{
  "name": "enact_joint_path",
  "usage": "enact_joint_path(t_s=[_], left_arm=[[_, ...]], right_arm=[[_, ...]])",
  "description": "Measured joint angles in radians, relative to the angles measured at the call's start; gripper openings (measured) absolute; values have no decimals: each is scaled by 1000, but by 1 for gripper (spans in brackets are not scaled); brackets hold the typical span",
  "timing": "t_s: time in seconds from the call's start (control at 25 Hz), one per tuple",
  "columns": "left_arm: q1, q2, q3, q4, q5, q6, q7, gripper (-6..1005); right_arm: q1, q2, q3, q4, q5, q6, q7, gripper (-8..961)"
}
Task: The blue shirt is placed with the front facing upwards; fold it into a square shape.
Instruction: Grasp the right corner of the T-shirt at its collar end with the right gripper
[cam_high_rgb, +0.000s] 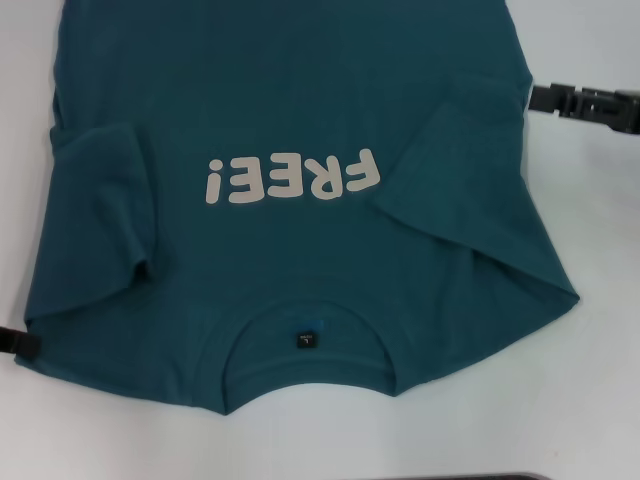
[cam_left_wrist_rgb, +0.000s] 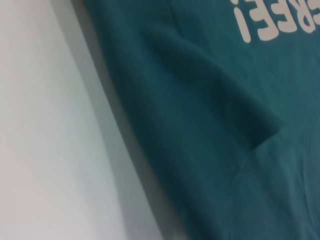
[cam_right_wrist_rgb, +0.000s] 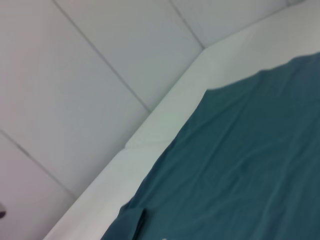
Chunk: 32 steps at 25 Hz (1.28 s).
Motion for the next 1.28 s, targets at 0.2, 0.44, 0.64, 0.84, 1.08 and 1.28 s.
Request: enact_joint_path(t_s=[0.2,0.44,0.64,0.84,1.08,1.28], left_arm=[[3,1,0,-1,2,2,0,32],[1,1,0,0,2,-1,-3,31],[-3,-2,0,-8,3,2,-8,30],[-4,-10,4,-33,4,14,-16,30],[-5,-11,5,-42,0,26,-20,31],[-6,-12,8,-45,-1,27,-20,32]], right_arm=[[-10,-15,-2,0,-59,41,50,748],[-13,-40,-3,24,-198,119,184,749],[-31,-55,-1,62,-280,216,285,749],[-57,-62,4,80,-340,239,358,749],[-83,-68,10,80,-372,214,389,748],[-85,-68,11,80,-408,189,404,748]])
